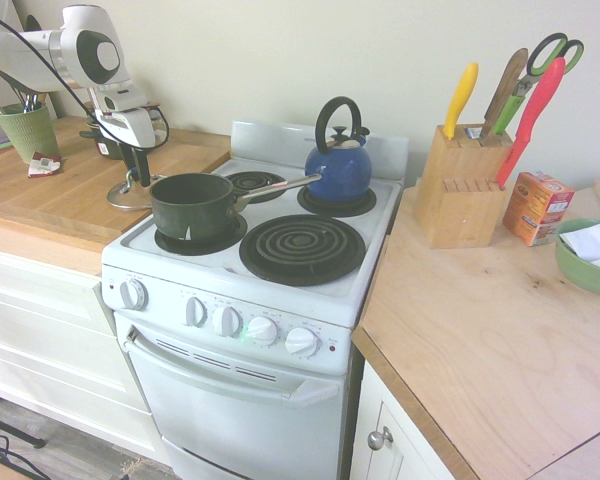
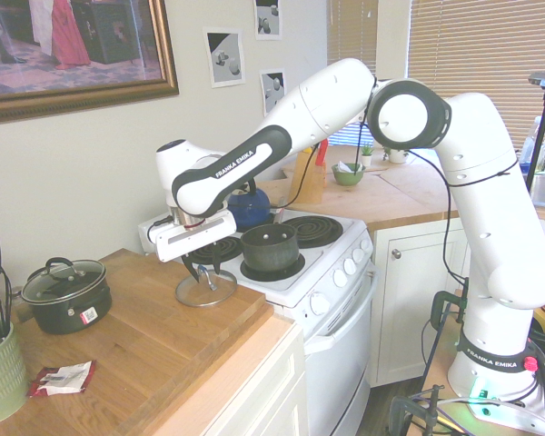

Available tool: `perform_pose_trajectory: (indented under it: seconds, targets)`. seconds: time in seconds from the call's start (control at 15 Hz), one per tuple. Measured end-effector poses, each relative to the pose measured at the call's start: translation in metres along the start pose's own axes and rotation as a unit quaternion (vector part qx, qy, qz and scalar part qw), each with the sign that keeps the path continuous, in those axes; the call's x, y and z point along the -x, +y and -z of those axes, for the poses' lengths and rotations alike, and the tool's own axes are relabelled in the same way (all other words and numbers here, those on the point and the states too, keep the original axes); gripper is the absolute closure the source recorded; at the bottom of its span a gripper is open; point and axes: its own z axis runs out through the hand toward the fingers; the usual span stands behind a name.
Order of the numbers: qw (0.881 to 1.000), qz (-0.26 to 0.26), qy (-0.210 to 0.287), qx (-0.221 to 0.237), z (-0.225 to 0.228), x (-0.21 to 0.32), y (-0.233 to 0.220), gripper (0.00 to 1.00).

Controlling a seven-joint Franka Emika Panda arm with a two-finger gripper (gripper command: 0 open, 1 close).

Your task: Cover the lid of the pot

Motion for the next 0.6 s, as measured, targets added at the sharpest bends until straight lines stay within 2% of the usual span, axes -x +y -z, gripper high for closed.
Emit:
perform_pose_trajectory:
  seconds: [0.6]
  targets:
    - [1.000, 0.003, -0.008, -0.012, -0.004, -0.022, 0.001, 1.00]
